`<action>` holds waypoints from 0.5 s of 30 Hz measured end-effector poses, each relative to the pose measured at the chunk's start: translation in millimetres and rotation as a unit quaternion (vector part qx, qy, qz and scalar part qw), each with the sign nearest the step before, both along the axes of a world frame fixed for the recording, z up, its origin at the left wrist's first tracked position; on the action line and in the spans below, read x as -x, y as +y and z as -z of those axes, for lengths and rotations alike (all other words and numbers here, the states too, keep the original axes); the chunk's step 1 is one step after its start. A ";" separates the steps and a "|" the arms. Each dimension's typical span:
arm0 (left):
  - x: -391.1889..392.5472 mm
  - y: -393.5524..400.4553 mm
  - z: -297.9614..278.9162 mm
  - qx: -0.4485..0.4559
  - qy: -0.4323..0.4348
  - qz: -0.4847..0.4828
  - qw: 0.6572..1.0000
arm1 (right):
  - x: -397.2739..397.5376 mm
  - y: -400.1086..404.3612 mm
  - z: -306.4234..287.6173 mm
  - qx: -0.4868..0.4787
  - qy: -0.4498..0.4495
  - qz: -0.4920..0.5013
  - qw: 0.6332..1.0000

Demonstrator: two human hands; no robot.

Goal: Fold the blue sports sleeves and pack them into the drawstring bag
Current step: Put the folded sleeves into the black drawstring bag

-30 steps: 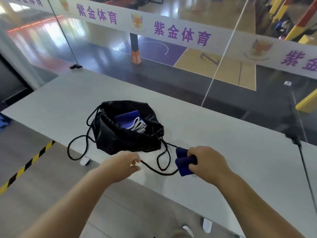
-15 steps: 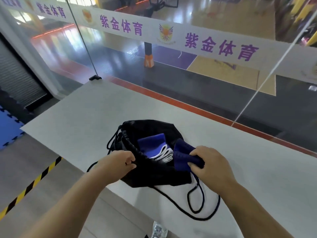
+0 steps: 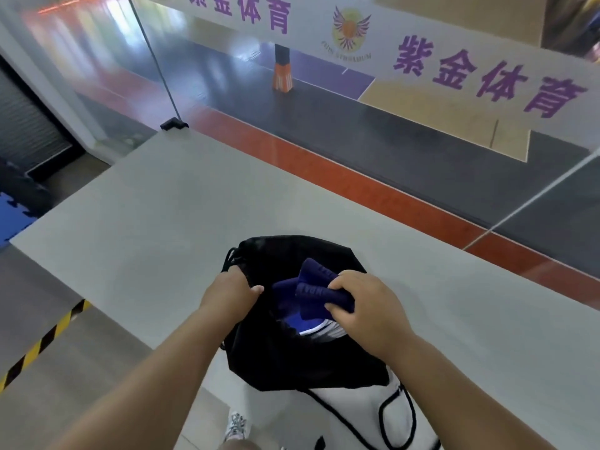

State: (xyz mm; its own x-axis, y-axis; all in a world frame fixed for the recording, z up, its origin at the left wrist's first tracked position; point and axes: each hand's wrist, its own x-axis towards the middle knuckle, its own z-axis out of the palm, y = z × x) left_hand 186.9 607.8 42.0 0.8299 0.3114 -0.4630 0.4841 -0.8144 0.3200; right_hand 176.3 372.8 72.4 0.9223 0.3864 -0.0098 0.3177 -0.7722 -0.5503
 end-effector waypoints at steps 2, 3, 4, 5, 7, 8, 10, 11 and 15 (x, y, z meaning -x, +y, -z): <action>-1.9 4.4 -1.1 0.017 -0.006 0.009 1.000 | -3.4 6.7 3.4 0.003 0.011 0.006 1.000; -2.2 7.7 -1.6 0.033 -0.014 0.007 0.999 | -4.8 10.6 4.9 0.001 0.016 0.007 1.000; -1.4 11.7 -3.6 0.057 -0.023 0.004 0.998 | -6.2 15.5 5.5 -0.004 0.024 0.007 1.000; -0.1 16.1 -6.5 0.082 -0.035 0.002 0.996 | -7.4 21.1 5.1 -0.013 0.038 0.006 0.999; 2.3 24.5 -14.3 0.123 -0.056 0.011 0.991 | -11.0 34.9 1.4 -0.028 0.087 -0.012 0.996; 3.2 28.1 -19.0 0.136 -0.064 0.018 0.988 | -13.9 42.5 -0.1 -0.026 0.111 -0.031 0.993; 3.9 36.4 -27.9 0.164 -0.071 0.026 0.984 | -19.7 57.9 -2.8 -0.004 0.149 -0.073 0.986; 3.6 41.1 -31.7 0.186 -0.069 0.020 0.980 | -22.9 64.8 -4.6 0.014 0.169 -0.091 0.981; -0.5 60.1 -40.2 0.237 -0.048 0.001 0.970 | -32.4 86.1 -13.2 0.119 0.200 -0.144 0.962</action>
State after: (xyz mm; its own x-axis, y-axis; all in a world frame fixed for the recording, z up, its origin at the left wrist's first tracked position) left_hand 187.4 667.9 82.2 0.8764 0.0802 -0.4749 0.4323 -0.5657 0.7022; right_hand 208.7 458.9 85.7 0.6813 0.5681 -0.4616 0.3365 -0.8031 -0.4918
